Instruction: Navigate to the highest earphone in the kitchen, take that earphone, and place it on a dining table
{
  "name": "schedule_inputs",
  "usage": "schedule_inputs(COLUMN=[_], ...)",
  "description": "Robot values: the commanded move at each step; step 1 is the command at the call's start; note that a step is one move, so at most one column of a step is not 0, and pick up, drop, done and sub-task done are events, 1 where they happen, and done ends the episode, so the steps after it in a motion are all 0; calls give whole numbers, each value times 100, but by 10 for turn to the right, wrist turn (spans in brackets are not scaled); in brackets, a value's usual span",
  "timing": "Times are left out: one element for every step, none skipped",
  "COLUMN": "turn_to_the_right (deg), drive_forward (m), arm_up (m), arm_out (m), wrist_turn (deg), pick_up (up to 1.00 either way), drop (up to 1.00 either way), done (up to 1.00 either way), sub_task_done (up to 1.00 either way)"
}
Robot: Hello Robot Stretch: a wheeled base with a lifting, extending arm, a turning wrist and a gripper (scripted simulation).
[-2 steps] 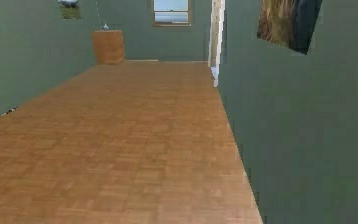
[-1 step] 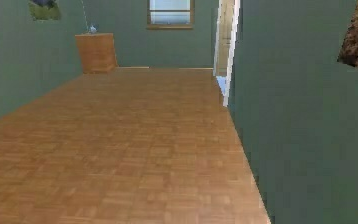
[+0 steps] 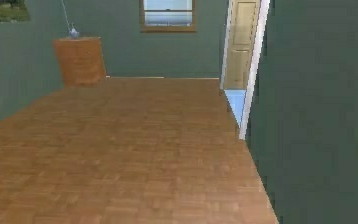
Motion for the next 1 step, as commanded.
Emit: schedule_inputs(turn_to_the_right=[30], drive_forward=[0], arm_up=[0], arm_out=[0], wrist_turn=[0], pick_up=[0], drop=[0], done=[0], sub_task_done=[0])
